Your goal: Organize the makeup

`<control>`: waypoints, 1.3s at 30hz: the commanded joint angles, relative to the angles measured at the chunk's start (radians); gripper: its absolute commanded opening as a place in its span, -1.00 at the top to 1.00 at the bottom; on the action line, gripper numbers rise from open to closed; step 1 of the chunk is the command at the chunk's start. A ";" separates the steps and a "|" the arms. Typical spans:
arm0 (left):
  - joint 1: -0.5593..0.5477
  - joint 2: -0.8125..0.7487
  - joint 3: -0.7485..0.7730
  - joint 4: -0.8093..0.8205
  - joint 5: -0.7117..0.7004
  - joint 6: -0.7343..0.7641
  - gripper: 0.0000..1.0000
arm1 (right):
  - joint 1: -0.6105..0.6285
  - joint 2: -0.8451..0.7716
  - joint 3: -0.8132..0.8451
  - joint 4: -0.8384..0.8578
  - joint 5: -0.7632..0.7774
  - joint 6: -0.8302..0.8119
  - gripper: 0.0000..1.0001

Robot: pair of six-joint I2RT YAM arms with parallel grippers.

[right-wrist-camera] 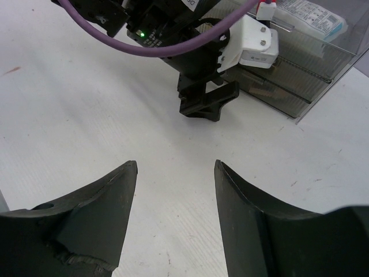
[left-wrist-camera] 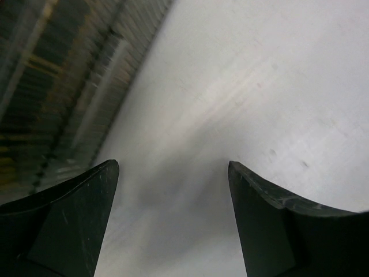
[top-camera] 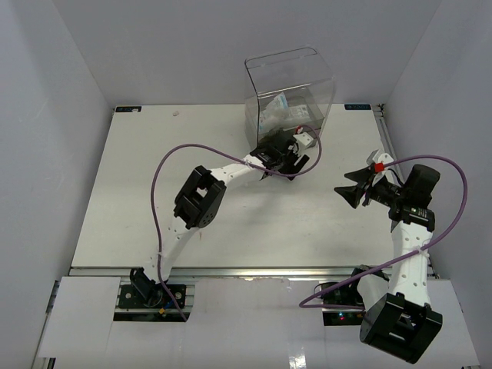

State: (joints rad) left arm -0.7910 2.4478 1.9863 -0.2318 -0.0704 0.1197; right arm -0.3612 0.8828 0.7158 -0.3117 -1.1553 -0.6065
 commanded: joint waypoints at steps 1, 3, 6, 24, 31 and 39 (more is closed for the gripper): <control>0.000 -0.243 -0.115 0.022 0.212 -0.052 -0.73 | -0.013 0.002 0.002 0.028 -0.008 0.018 -0.27; -0.004 -0.340 -0.203 0.044 0.247 -0.073 -0.73 | -0.016 0.006 0.004 0.028 -0.002 0.027 -0.28; -0.005 -0.484 -0.334 0.065 0.284 -0.088 -0.74 | -0.023 0.007 0.008 0.028 0.004 0.038 -0.30; 0.296 -1.487 -1.180 0.199 0.326 -0.167 -0.96 | -0.067 0.060 0.027 -0.022 0.166 0.158 -0.87; 0.306 -1.710 -1.280 0.140 0.224 -0.139 -0.96 | -0.073 0.025 0.005 0.047 0.316 0.264 -0.80; 0.307 -1.762 -1.308 0.122 0.213 -0.137 -0.96 | -0.079 -0.002 -0.039 0.172 0.432 0.464 -0.80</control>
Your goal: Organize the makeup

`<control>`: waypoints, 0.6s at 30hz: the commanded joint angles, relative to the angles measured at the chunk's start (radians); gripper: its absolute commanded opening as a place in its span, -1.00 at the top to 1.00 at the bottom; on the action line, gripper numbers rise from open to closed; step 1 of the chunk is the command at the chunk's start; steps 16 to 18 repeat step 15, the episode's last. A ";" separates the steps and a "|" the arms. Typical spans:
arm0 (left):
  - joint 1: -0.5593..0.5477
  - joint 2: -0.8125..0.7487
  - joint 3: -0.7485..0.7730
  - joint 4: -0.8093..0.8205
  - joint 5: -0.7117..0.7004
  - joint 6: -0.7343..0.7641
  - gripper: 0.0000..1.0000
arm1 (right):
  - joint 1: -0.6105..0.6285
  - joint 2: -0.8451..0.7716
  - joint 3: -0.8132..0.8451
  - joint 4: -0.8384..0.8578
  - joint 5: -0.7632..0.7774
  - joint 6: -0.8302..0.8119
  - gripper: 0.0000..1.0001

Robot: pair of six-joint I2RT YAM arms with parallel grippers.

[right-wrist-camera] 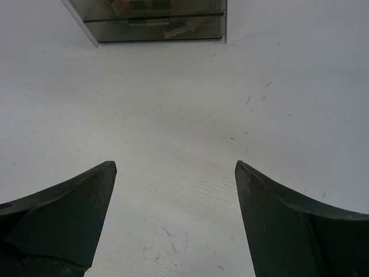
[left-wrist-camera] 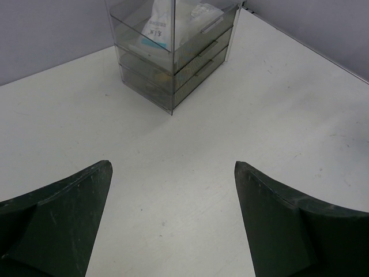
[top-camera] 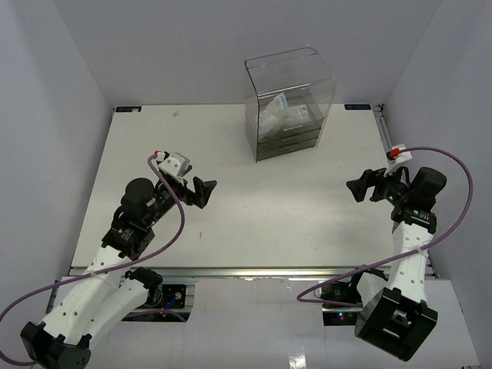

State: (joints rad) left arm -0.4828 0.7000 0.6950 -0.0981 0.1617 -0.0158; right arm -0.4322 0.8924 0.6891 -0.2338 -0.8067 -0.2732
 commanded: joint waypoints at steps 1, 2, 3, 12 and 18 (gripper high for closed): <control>0.000 -0.014 -0.017 -0.012 -0.019 -0.001 -0.96 | -0.010 -0.010 -0.009 0.094 0.087 0.137 -0.80; 0.000 -0.014 -0.017 -0.011 -0.018 -0.001 -0.96 | -0.011 -0.010 -0.006 0.093 0.092 0.141 -0.80; -0.002 -0.013 -0.017 -0.011 -0.016 -0.001 -0.96 | -0.013 -0.010 -0.003 0.091 0.102 0.146 -0.80; 0.000 0.012 -0.017 -0.015 0.001 -0.004 -0.96 | -0.014 -0.050 -0.015 0.093 0.179 0.138 -0.80; -0.002 0.018 -0.017 -0.014 -0.001 -0.003 -0.96 | -0.016 -0.067 -0.037 0.115 0.182 0.126 -0.80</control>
